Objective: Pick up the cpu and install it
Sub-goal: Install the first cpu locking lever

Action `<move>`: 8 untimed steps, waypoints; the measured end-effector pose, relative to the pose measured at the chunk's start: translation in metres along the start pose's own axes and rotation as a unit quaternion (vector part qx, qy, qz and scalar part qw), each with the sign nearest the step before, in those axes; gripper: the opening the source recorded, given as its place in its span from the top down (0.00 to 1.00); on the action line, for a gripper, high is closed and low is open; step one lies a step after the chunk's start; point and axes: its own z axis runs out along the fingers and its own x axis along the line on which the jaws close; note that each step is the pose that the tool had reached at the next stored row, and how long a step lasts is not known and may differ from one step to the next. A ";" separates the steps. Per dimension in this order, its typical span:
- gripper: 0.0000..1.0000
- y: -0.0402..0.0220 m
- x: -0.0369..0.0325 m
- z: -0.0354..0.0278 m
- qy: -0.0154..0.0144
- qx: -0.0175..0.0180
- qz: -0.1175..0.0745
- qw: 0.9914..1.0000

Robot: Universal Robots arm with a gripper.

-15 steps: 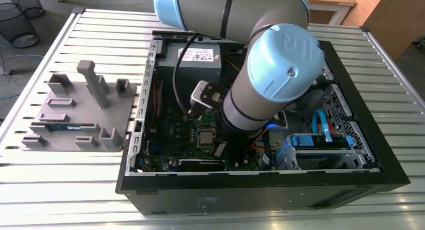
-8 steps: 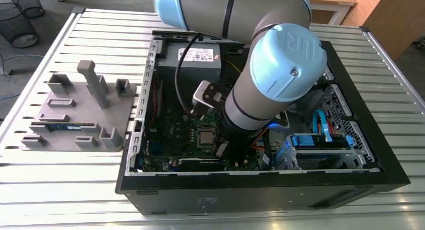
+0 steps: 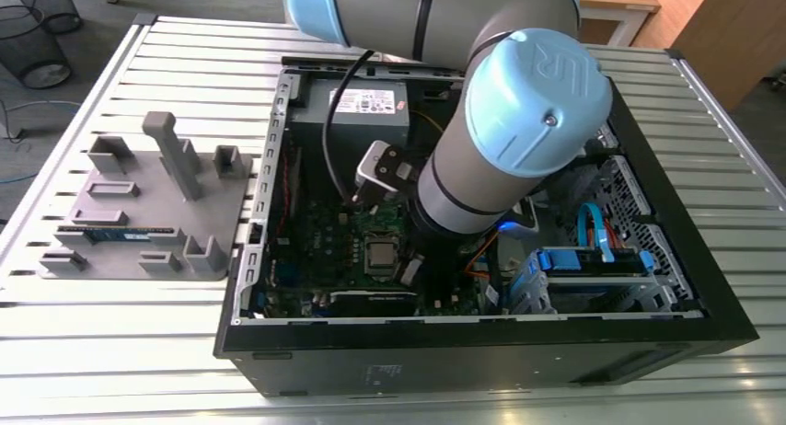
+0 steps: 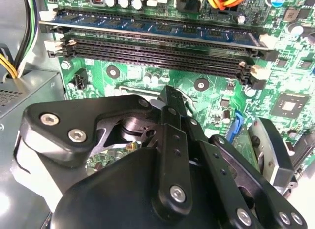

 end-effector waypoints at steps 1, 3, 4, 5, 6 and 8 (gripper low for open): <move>0.89 0.0001 -0.0001 0.0001 -0.001 0.000 0.004 1.000; 0.89 0.0001 -0.0002 0.0002 -0.003 0.002 0.017 1.000; 0.89 0.0001 -0.0003 0.0003 -0.005 0.003 0.024 1.000; 0.89 0.0001 -0.0003 0.0003 -0.006 0.003 0.031 0.999; 0.89 0.0002 -0.0003 0.0003 -0.007 0.004 0.038 0.999; 0.89 0.0002 -0.0006 0.0004 -0.010 0.005 0.050 0.999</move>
